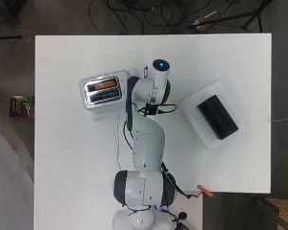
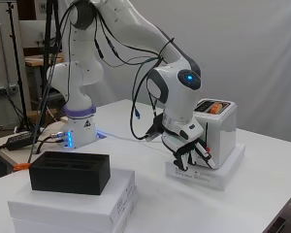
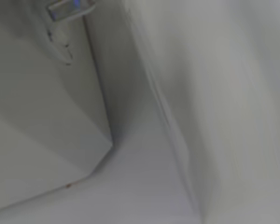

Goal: Teleoperate dual arm-hand system to toast a bread

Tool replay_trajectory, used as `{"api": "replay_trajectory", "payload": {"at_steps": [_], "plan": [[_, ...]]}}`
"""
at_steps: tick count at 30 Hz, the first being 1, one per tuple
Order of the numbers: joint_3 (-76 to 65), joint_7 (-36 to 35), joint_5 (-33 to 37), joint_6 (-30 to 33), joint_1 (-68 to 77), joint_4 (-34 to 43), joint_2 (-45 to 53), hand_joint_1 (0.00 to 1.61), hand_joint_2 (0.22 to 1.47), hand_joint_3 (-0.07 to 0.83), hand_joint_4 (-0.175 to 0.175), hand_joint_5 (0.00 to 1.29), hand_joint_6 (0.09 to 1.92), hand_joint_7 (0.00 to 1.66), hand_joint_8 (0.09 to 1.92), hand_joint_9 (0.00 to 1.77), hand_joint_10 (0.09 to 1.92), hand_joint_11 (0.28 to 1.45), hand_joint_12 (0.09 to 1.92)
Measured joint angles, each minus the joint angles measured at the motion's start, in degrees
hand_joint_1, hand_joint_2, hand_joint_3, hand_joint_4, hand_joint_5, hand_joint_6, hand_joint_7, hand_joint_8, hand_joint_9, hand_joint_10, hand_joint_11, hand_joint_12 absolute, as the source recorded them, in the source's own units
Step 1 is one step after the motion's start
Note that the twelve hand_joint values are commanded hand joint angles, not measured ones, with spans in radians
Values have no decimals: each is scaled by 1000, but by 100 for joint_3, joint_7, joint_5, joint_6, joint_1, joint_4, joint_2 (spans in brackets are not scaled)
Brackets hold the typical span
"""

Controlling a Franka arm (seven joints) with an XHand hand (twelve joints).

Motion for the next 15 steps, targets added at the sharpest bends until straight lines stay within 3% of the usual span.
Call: {"api": "replay_trajectory", "payload": {"at_steps": [2,4,5,8,12,13,15], "plan": [[38,246,-192,12,28,-52,-83,229,1244,7,-86,286,87,1143,1920,1438,1920,1031,1886],[47,285,-171,38,31,-45,-237,148,1241,1,-76,325,87,1133,1920,1433,1920,1069,1894],[38,193,-87,4,22,-13,-358,133,1226,-4,-74,342,87,1068,1920,1371,1920,1016,1876],[21,-339,183,-165,6,65,-878,163,1161,-8,-70,363,87,784,1920,1037,1920,681,1623],[3,-690,271,-185,6,-31,-1654,153,1085,-6,-65,390,87,673,1920,908,1886,562,1359],[7,-642,263,-169,10,-124,-1860,138,1071,-4,-66,389,87,634,1869,864,1791,555,1184],[54,-421,110,-139,31,-378,-2295,121,1057,-2,-68,350,87,610,1351,820,1258,582,574]]}}
